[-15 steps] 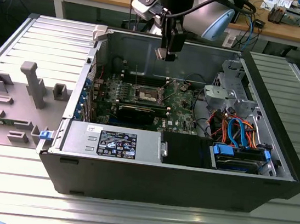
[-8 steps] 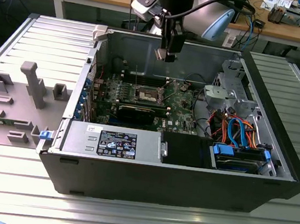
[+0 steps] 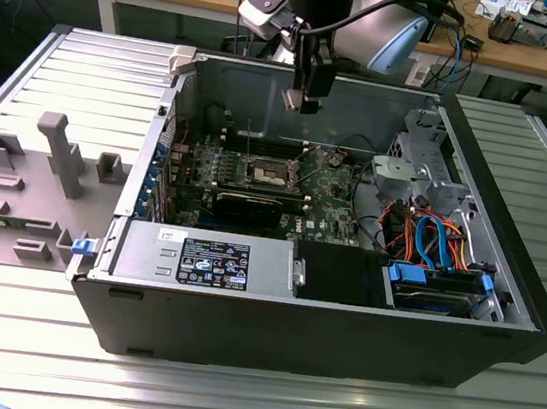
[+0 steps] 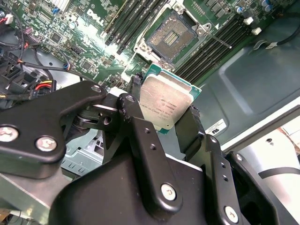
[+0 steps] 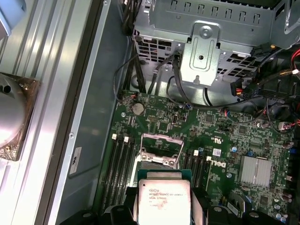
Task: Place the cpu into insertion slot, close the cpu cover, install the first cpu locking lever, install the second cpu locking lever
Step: 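Place the cpu into insertion slot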
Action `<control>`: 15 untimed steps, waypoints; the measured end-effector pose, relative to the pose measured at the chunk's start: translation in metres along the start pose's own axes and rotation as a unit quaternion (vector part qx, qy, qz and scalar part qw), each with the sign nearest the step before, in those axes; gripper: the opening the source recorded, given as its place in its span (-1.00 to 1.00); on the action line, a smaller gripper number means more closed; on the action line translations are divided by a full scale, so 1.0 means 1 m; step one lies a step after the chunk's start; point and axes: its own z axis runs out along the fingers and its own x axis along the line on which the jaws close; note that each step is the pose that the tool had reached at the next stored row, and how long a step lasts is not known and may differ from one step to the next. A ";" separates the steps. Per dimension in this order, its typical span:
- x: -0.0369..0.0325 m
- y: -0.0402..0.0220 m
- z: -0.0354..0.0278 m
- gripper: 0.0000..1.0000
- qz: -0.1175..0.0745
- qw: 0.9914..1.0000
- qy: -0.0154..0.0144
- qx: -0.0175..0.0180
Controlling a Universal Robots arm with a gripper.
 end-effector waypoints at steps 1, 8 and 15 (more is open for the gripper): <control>0.0001 -0.0004 0.0003 0.08 0.000 1.000 0.000 0.000; 0.0003 -0.0023 0.0050 0.08 0.013 1.000 -0.002 0.000; 0.0002 -0.0026 0.0084 0.08 0.056 0.998 -0.006 -0.001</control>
